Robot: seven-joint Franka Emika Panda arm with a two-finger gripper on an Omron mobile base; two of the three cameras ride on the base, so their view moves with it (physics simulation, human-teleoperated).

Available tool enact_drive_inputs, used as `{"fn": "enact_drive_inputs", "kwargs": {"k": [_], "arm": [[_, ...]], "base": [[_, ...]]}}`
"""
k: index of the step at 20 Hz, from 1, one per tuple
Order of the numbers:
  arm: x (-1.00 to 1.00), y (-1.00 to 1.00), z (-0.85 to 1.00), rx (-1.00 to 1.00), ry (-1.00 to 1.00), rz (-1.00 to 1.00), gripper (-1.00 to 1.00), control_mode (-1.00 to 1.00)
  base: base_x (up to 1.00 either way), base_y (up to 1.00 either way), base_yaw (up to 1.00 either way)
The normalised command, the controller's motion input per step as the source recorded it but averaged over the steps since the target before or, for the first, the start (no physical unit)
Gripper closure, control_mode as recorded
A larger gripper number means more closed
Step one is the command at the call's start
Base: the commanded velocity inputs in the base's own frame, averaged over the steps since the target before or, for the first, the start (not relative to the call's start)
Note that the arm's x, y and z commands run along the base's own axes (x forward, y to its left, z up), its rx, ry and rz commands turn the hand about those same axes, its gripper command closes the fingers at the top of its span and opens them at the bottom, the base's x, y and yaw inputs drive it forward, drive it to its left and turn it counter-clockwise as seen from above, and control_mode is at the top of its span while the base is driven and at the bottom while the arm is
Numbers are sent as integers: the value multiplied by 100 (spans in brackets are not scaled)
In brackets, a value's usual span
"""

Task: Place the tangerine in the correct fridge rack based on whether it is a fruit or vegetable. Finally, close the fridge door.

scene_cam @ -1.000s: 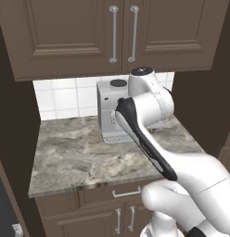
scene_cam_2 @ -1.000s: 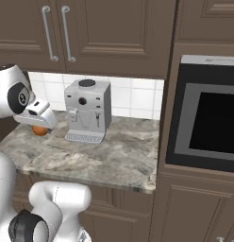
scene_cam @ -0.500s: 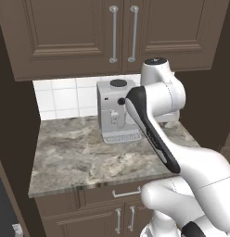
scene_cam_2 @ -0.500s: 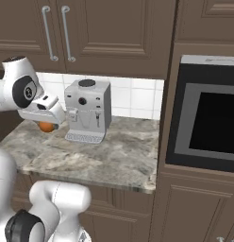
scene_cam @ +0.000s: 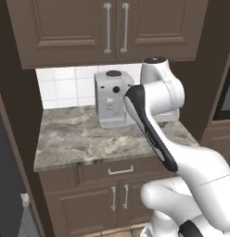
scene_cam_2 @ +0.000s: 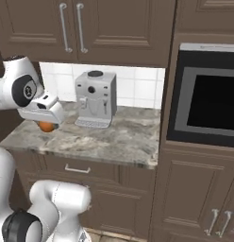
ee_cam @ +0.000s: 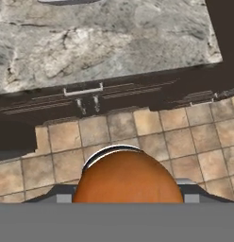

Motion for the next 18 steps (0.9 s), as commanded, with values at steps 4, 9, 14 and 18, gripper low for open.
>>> {"fn": "enact_drive_inputs", "kwargs": {"k": [4, 9, 14, 18], "arm": [[0, 0, 0, 0, 0, 0, 100, 100], [0, 0, 0, 0, 0, 0, 100, 100], [0, 0, 0, 0, 0, 0, 100, 100], [0, 0, 0, 0, 0, 0, 100, 100]], "base": [[-100, 34, 0], [-100, 52, 4], [-84, 99, 9], [-67, 100, 9]]}}
